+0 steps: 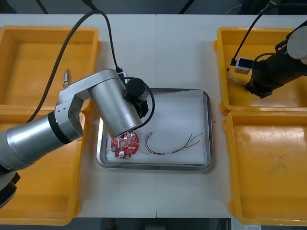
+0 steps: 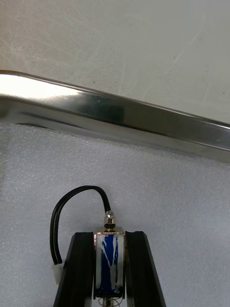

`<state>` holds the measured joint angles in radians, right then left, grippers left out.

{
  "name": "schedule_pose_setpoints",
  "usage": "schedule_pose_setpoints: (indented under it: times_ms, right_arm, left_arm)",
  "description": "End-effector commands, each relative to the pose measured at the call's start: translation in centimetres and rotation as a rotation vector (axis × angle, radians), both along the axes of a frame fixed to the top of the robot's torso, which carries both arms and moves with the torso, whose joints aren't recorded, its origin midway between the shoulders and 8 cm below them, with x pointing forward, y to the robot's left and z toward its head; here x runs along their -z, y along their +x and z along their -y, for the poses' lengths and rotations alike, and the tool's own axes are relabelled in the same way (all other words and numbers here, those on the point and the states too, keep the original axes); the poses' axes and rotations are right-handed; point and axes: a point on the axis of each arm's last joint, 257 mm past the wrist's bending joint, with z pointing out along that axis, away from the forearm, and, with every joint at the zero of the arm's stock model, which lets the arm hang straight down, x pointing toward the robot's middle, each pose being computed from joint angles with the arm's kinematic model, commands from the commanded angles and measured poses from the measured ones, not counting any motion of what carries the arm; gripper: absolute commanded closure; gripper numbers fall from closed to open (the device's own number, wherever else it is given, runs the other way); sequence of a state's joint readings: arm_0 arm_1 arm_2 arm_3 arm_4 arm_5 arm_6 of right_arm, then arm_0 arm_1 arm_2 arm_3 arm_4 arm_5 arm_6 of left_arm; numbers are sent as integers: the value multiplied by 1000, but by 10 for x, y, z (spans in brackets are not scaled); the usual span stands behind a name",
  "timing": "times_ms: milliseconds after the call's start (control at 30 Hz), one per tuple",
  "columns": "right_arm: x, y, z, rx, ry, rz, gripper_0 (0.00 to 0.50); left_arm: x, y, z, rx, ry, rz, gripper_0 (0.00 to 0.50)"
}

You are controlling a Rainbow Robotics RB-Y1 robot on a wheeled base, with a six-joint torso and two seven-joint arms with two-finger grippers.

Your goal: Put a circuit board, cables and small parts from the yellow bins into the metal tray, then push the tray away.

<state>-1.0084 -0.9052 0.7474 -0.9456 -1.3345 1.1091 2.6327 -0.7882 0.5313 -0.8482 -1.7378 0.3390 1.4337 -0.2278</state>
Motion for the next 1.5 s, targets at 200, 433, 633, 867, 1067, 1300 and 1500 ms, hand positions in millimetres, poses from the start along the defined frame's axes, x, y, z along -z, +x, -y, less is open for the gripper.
schedule_pose_setpoints:
  times_ms: [200,433,633,867,1067,1300,1500]
  right_arm:
    - [-104,-1,24,10,55,65,500]
    - [-132,-20,33,36,114,23,500]
    - [-152,-36,37,54,162,-11,500]
    - [-169,-47,36,65,169,-25,500]
    - [-182,-56,19,96,160,-37,500]
    - [-195,-73,-26,120,164,-60,500]
    - [-197,-87,-71,138,192,-78,500]
  left_arm:
    - [-3,-2,11,-5,-38,25,91]
    - [-29,-7,11,11,-33,29,14]
    - [-87,-19,-2,14,-94,-10,0]
    - [-142,-24,-44,25,-100,-26,0]
    - [-177,-10,-88,45,-54,12,0]
    - [-208,18,-135,38,-67,35,0]
    - [-207,39,-166,35,-25,46,0]
